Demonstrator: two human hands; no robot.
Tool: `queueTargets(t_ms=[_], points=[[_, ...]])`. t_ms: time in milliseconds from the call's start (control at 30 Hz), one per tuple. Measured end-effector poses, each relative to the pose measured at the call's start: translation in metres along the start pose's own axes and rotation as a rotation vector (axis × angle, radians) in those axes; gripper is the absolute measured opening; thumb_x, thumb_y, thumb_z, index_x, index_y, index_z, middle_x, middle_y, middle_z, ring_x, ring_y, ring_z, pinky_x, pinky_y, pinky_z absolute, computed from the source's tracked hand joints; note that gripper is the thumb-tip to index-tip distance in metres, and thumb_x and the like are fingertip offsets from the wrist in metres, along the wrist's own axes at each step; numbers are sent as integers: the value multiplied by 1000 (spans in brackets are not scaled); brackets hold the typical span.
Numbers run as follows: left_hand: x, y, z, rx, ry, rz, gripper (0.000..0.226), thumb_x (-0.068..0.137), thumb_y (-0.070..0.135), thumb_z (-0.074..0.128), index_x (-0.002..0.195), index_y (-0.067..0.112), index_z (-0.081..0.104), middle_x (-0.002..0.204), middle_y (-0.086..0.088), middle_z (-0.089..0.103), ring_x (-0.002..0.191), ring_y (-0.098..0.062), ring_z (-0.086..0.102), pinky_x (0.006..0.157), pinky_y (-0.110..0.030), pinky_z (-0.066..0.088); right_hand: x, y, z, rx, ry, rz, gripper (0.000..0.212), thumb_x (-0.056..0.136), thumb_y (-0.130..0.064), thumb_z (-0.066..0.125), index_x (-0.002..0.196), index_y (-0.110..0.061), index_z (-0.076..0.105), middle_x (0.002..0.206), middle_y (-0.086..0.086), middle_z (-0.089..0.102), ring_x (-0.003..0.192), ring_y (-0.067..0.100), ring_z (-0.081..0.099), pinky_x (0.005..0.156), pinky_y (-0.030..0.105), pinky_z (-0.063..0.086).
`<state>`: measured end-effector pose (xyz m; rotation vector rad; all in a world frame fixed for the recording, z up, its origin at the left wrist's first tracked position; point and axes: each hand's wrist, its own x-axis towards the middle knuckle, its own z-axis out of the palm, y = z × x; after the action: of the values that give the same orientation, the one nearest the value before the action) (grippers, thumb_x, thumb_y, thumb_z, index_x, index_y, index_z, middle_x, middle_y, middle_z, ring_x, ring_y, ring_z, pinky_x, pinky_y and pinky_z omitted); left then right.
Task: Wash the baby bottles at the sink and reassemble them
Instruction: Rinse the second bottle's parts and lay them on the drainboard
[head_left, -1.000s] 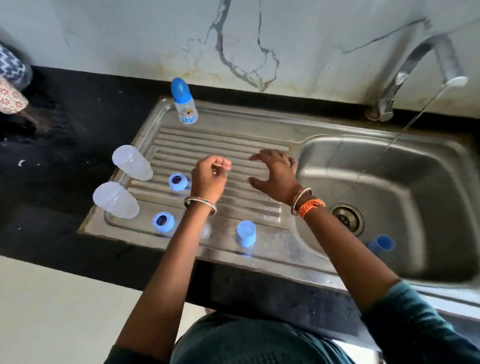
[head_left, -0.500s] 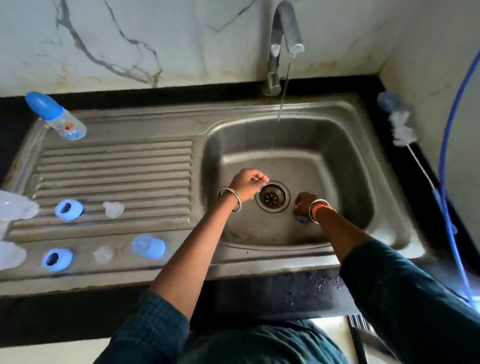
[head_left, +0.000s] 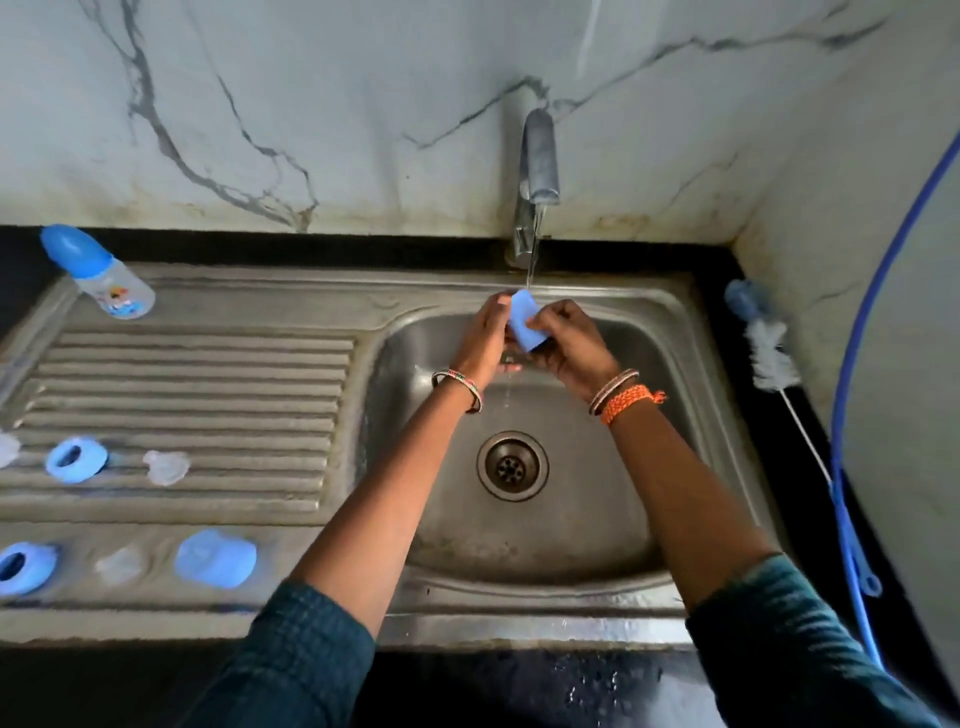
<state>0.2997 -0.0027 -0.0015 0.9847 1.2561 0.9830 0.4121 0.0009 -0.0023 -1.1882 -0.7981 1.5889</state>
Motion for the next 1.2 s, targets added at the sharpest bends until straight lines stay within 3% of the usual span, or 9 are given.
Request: queueTargets(t_ms=[133,300,467,600,733,867,1000,1100,1200], points=[[13,3,9,-145,-90,-62,39,103,27,25,129,11,48,108,-8,56,76,-13,57,60,-29,51,10,-6,3,-316,-173,-61,28,89,7,54,111,-8,47,98,10,57,81,16,58,71,28,53],[28,6,8,-531,39,-287,51,97,57,19,85,20,52,78,-3,67,70,-18,64,73,-36,51,26,-7,12,-802,57,-250,21,90,-29,63,79,-14,54,72,1,55,64,12,51,58,23,39],[35,-7,12,-180,220,-232,50,99,51,29,82,13,57,79,-12,61,65,-22,58,69,-36,52,40,6,18,-816,291,-426,33,99,-33,47,69,-21,54,79,17,63,78,29,51,69,26,29],[35,-3,7,48,308,-225,56,94,57,38,65,12,55,63,-9,58,52,-20,55,58,-30,49,45,6,19,-849,480,-571,41,102,-27,37,84,-2,64,84,27,66,79,42,56,62,32,19],[35,8,14,-198,255,-341,39,96,38,49,70,11,54,56,-6,58,42,-16,56,47,-24,47,42,9,12,-898,473,-629,34,103,-21,33,93,-1,59,86,25,63,79,40,57,61,31,25],[33,5,21,-413,176,-364,24,97,1,43,76,9,49,62,-7,55,52,-15,51,56,-24,40,35,12,-1,-1067,374,-571,32,99,-9,35,122,7,52,124,29,52,117,41,50,95,36,35],[36,-4,12,-271,265,-235,27,91,-6,52,71,12,53,61,1,53,59,-11,45,55,-19,40,20,18,-17,-1839,87,-681,74,81,-3,44,150,-2,16,156,20,15,147,32,5,118,47,-3],[32,-9,10,-69,321,-49,18,81,-14,60,96,-5,68,71,-5,65,65,-11,55,69,-26,50,13,18,-14,-1806,-42,-592,69,77,-7,56,142,-3,32,139,20,41,132,36,35,105,46,38],[23,-17,3,69,243,186,29,82,-17,57,110,-11,62,85,0,63,61,6,59,66,-12,49,29,-14,-7,-1428,-157,-291,29,77,-15,69,104,-7,61,101,16,66,92,34,65,72,39,53]])
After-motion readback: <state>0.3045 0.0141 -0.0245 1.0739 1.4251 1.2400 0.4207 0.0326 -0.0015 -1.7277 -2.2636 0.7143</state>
